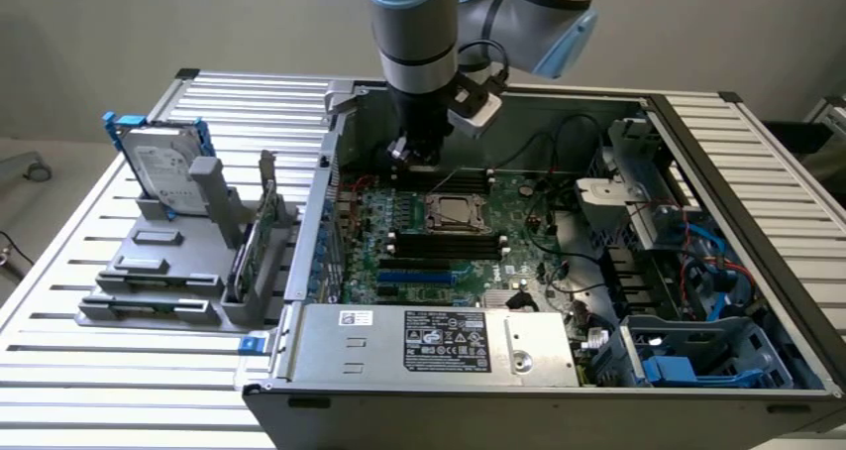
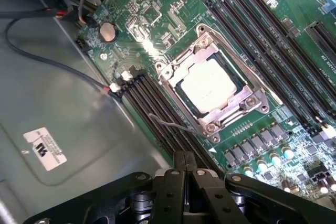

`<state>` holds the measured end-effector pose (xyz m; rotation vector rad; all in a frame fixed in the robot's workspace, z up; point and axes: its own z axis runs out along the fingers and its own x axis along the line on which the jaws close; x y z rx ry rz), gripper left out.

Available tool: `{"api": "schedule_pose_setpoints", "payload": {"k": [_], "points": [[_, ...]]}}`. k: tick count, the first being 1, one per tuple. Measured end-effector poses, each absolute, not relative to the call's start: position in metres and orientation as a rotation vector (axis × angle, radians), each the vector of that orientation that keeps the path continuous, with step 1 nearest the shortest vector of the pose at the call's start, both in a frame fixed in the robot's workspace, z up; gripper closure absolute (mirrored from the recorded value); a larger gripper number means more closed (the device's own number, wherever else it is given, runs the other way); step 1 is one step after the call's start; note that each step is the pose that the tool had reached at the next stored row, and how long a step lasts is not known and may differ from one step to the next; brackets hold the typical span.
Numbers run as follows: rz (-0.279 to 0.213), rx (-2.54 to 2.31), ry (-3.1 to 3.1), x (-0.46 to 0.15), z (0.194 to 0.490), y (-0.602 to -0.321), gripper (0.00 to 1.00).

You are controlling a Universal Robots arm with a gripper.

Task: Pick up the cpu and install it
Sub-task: 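Install the first cpu locking lever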

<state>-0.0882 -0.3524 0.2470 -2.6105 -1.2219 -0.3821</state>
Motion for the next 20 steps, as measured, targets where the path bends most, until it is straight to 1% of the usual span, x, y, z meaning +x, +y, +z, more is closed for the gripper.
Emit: {"api": "schedule_pose_setpoints", "payload": {"k": [3, 6, 15, 20], "points": [[-0.382, -2.610, -1.222, -0.088, 0.255, -0.352, 0.89], [-0.385, -2.610, -1.222, -0.088, 0.255, -0.352, 0.89], [-0.404, -2.612, -1.227, -0.088, 0.248, -0.358, 0.89], [-0.404, -2.612, -1.228, -0.090, 0.239, -0.358, 0.89]]}}
